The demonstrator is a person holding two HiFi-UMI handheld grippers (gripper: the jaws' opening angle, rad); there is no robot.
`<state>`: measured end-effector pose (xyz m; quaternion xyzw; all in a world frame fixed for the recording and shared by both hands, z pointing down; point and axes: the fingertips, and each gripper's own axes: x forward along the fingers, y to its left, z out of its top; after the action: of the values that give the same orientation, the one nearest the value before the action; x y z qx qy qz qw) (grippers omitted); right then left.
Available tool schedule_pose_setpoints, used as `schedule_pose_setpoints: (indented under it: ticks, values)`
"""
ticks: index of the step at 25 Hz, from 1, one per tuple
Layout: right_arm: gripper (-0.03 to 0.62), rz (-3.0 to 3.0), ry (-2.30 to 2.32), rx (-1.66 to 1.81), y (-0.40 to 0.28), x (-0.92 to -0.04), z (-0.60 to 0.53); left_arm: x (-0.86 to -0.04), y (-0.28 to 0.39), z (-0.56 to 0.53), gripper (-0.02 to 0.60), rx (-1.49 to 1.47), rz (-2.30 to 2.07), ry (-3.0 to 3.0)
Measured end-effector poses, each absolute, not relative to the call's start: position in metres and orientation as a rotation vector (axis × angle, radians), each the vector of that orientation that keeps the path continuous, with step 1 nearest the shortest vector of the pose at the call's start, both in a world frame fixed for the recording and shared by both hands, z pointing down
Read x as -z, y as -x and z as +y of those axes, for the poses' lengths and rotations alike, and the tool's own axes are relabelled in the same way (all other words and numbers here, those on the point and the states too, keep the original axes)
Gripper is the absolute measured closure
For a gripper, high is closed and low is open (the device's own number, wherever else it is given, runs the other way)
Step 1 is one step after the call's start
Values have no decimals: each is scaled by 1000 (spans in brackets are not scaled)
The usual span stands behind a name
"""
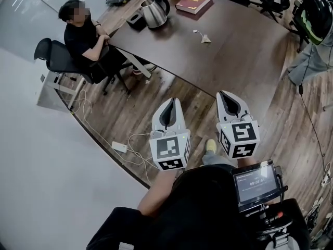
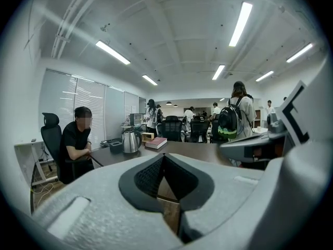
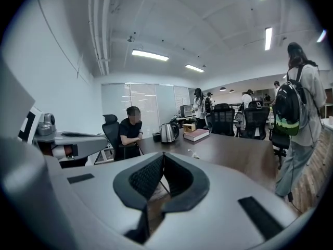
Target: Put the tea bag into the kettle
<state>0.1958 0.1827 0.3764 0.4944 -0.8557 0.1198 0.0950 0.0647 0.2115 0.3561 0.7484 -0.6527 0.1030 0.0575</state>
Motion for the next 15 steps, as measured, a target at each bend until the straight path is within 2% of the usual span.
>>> schedule_pose_setpoints:
  ticks: [15]
  values:
    - [588, -2576, -1391, -350, -193, -383, 132, -353, -68, 164, 575, -282, -2017, -2253]
